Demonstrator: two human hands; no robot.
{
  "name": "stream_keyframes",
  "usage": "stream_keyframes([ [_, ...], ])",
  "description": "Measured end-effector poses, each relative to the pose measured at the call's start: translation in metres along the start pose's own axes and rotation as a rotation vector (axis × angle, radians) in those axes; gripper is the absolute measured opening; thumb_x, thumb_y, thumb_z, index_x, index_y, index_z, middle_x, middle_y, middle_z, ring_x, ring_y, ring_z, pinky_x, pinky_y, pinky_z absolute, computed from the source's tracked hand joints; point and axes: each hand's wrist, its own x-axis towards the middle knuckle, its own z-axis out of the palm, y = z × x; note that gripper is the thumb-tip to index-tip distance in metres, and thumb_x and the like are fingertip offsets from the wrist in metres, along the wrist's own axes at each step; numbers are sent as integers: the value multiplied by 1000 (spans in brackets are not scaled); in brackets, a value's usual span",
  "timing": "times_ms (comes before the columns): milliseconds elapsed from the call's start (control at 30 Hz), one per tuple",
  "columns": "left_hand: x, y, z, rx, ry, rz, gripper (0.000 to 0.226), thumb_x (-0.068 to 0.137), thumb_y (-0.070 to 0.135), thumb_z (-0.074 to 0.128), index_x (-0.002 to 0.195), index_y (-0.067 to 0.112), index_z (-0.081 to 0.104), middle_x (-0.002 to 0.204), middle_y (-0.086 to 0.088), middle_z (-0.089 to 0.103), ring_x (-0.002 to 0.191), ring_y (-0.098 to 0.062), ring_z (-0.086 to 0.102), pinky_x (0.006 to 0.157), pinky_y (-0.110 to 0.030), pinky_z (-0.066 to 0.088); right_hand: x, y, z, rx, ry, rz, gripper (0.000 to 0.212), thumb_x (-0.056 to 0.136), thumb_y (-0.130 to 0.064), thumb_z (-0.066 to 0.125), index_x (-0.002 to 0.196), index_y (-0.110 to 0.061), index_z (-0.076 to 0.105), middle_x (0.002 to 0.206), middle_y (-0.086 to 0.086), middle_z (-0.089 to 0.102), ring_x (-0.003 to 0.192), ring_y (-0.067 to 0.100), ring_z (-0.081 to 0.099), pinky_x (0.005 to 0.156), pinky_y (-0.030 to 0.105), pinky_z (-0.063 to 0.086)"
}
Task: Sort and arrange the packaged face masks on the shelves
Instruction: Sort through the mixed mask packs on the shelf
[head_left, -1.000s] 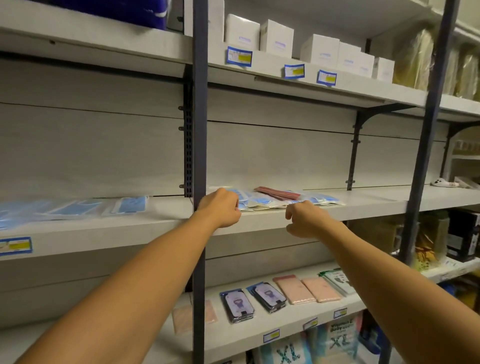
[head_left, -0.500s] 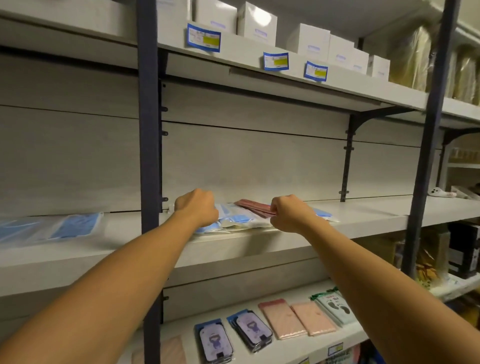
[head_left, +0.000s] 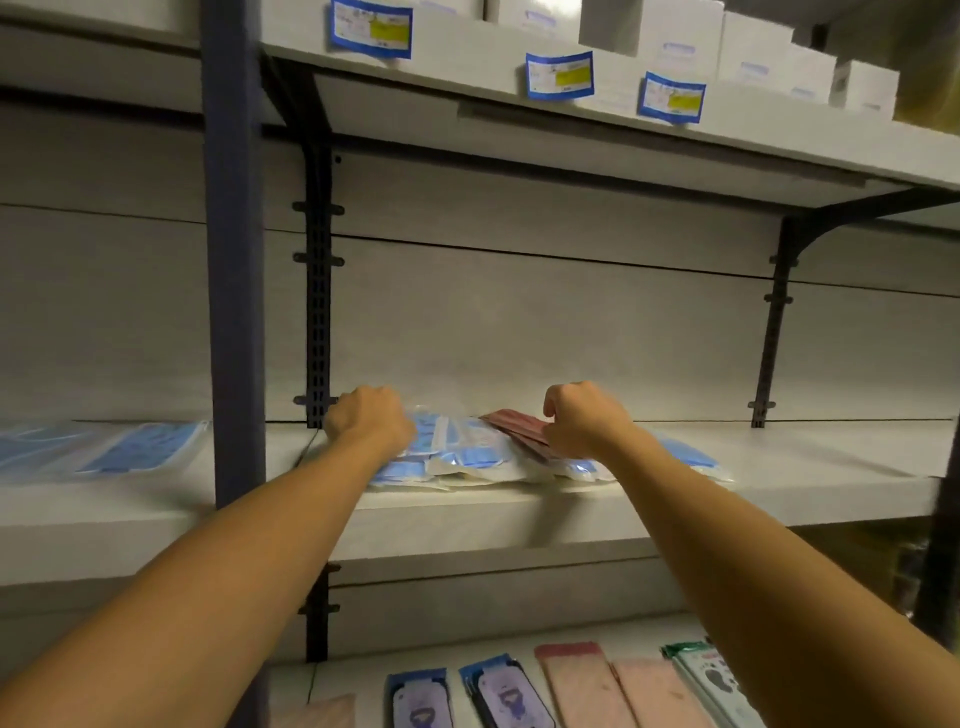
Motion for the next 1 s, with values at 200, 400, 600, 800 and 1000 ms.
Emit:
stream_keyframes([
  [200, 12, 2, -5, -35, -37, -125, 33, 91, 31, 60, 119, 17, 67, 127, -10, 64, 113, -32, 63, 80, -36, 50, 29, 1, 2, 115, 8, -144, 69, 63, -51, 41, 110, -9, 68, 107, 13, 68, 97, 34, 63, 86, 43, 57],
  [400, 19, 1, -1, -71, -120, -185, 42, 82, 46, 67, 116, 24, 64, 123, -9, 63, 108, -32, 62, 83, -37, 54, 68, -7, 16, 71, 26, -236, 39, 84, -42, 69, 108, -11, 66, 106, 9, 66, 95, 32, 62, 82, 41, 57],
  [600, 30, -13, 1, -178, -170, -216, 32, 81, 34, 76, 102, 11, 67, 102, -10, 66, 84, -25, 67, 65, -30, 55, 94, -34, 29, 99, 13, -295, 32, 82, -18, 59, 113, -13, 66, 112, 9, 65, 99, 32, 63, 84, 39, 57],
  [800, 46, -16, -1, -386, -273, -255, 21, 88, 10, 75, 100, 0, 61, 86, -14, 59, 78, -29, 64, 70, -33, 52, 108, -53, 55, 163, -17, -307, 31, 87, -20, 57, 117, -13, 64, 115, 11, 65, 103, 31, 62, 85, 36, 54],
  [1000, 60, -22, 5, -837, -214, -401, 11, 76, -11, 57, 79, -1, 53, 72, -11, 50, 59, -22, 45, 55, -29, 39, 128, -55, 71, 276, -43, -250, 24, 85, -21, 58, 107, -12, 65, 107, 10, 66, 97, 30, 62, 82, 35, 54],
])
